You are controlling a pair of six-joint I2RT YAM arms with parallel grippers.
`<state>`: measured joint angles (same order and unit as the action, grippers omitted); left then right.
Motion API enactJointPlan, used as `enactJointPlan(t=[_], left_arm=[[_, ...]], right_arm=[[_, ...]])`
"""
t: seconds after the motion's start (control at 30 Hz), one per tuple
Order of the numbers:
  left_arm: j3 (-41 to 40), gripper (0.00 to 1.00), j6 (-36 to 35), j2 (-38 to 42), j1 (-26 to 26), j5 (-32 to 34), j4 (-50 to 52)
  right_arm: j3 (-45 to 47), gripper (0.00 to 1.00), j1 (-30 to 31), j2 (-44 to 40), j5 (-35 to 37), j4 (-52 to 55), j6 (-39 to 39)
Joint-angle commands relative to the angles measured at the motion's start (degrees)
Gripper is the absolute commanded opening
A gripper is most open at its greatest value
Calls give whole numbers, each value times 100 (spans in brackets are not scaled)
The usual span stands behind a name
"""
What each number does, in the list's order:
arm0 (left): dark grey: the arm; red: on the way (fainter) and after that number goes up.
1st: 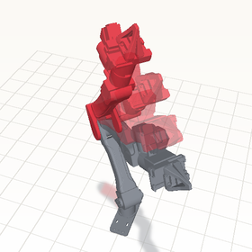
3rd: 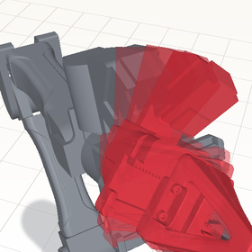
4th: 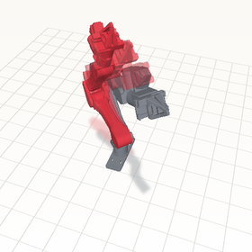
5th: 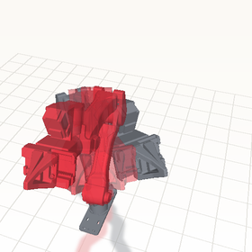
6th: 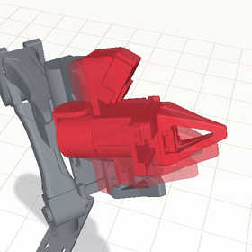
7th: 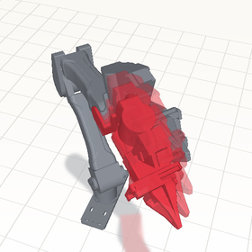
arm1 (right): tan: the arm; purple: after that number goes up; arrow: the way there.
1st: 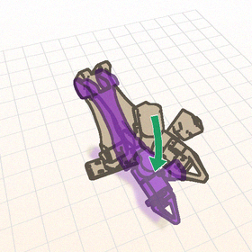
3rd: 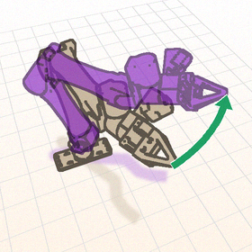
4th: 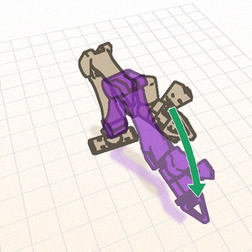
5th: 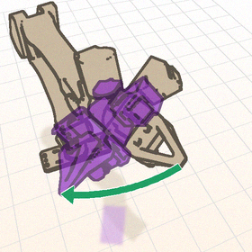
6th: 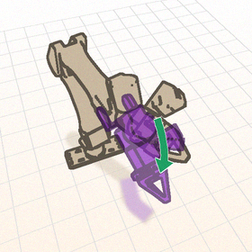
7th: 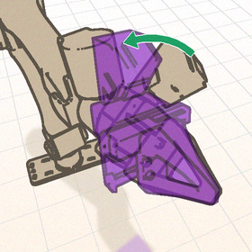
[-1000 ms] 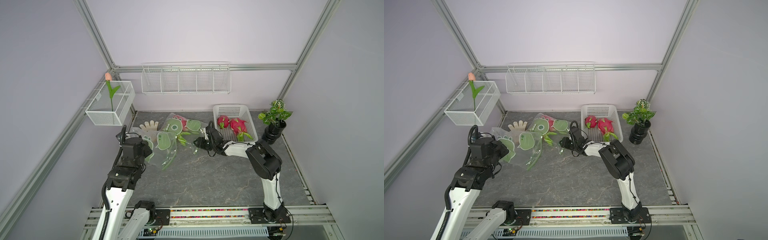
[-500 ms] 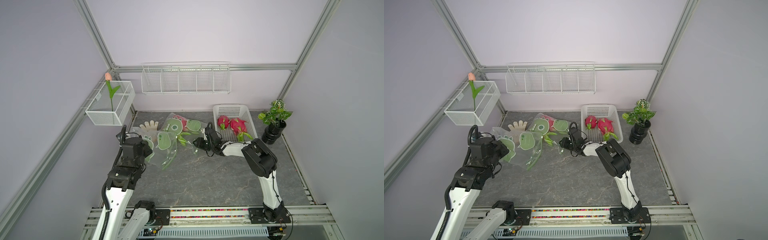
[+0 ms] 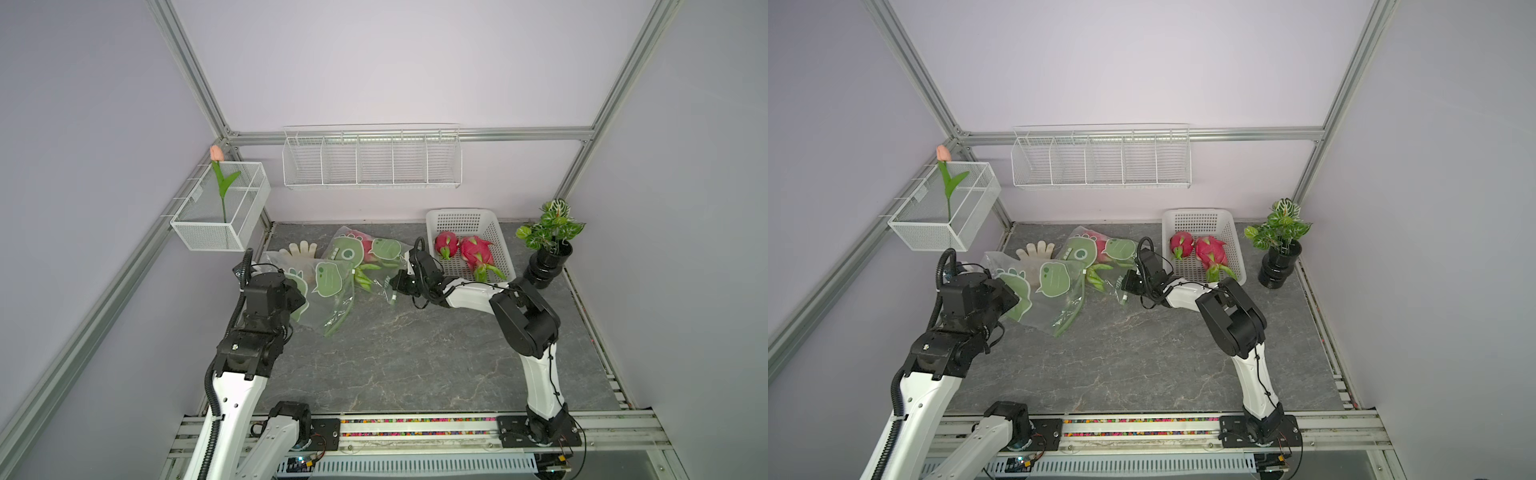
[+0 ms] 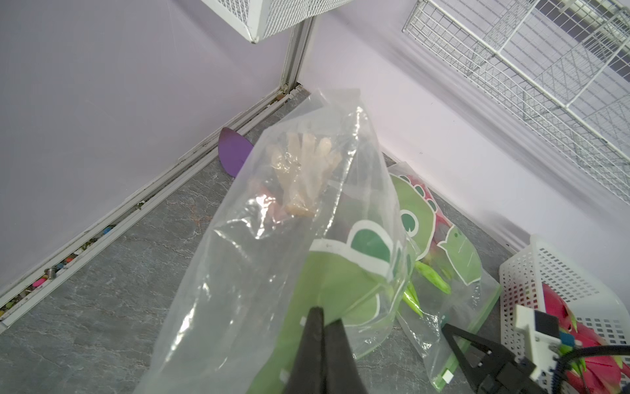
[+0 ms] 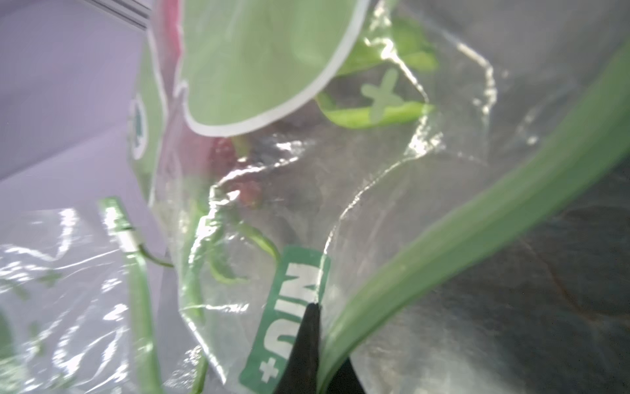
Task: Open the zip-top bag and take out the dragon fruit
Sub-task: Pick up the zipper food storage bag at the center of the board.
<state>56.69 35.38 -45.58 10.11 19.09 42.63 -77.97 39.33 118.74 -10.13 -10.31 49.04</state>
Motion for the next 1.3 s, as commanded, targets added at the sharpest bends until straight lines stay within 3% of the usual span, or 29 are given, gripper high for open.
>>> enactJointPlan(t=[0.0,0.43,0.57,0.73,0.93,1.13,1.27], left_arm=[[161,0,25,-85,-44,102,-106],[1411,0,-239,-569,-53,467,-152],[1686,0,-268,-864,-53,343,-292],[1727,0,-279,-1197,-53,-27,-782],[1616,0,-62,-1765,-53,-844,-1483],[1552,0,297,-2453,22,-1347,-2269],[1758,0,474,-3007,363,-1395,-2628]], right_arm=[[-578,7,61,-794,-258,606,-413],[-2523,7,67,-1512,-1232,3327,-1442],[-2602,7,59,-1808,-1535,3910,-1670],[-2080,7,23,-2328,-1483,4526,-1880],[-647,7,-4,-3404,-1314,4011,-1560],[-196,7,-14,-4159,-1106,4107,-1497],[-6,7,-33,-4533,-1049,4119,-1409]])
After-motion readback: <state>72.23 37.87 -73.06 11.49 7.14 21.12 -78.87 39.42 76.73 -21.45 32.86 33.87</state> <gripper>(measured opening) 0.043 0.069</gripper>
